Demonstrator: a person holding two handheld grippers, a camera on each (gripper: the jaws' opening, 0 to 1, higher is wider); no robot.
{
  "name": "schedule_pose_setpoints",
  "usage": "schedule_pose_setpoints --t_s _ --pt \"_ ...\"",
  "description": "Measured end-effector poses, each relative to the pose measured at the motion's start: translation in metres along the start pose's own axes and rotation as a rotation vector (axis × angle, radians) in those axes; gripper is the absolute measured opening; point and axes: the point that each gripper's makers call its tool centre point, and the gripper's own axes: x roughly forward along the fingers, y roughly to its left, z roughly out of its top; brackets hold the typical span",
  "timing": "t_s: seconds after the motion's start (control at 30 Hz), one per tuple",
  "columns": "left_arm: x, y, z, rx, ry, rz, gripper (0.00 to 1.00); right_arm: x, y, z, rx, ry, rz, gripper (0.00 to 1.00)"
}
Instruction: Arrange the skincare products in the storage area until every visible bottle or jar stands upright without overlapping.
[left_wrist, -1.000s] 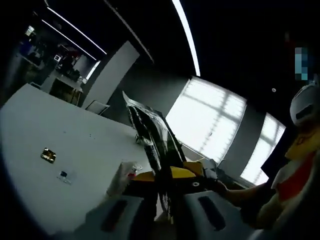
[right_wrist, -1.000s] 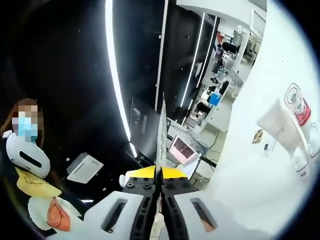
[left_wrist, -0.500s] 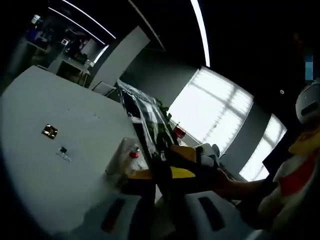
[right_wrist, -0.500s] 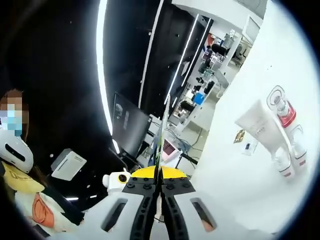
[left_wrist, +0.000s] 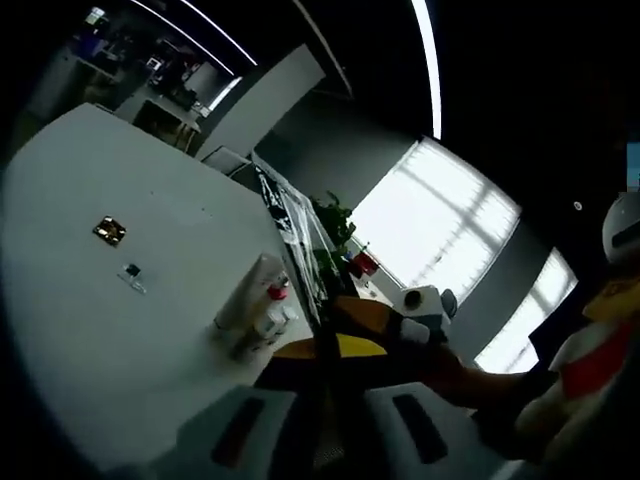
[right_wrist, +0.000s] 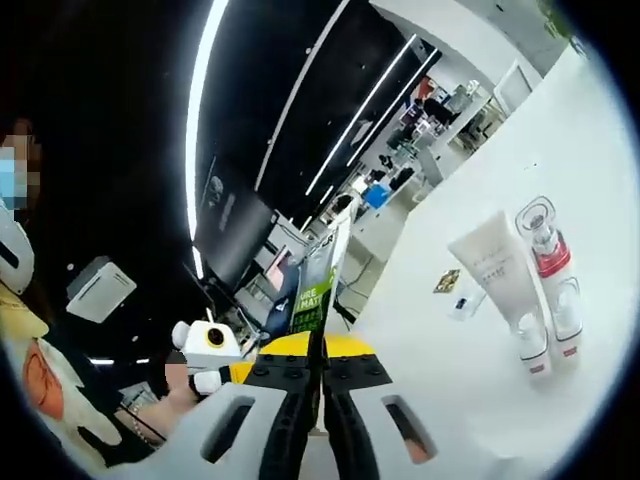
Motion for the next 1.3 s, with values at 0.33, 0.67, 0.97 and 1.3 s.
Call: schedule_pose_setpoints --t_s 0.33,0.67,0.97,1.3 --pt "0.004 0.0 -0.005 -0.038 0.005 -0.013 0.0 -0.005 -0.001 -0.002 -0.108 0.02 0.007 0.13" --pt "0.008 0.011 -0.012 -0.068 0.021 0.006 0.0 -0.01 -0.001 -0.014 -0.214 0.102 0.022 0.34" --pt "0.015 0.016 -0.017 -0.106 0.028 0.017 0.0 -0.015 -0.01 -0.027 -0.258 0.17 -0.013 0.49" --pt "0.024 0.029 -0.026 -0.124 0.061 0.041 0.0 -0.025 -0.026 -0.033 -0.289 0.212 -0.083 0.64"
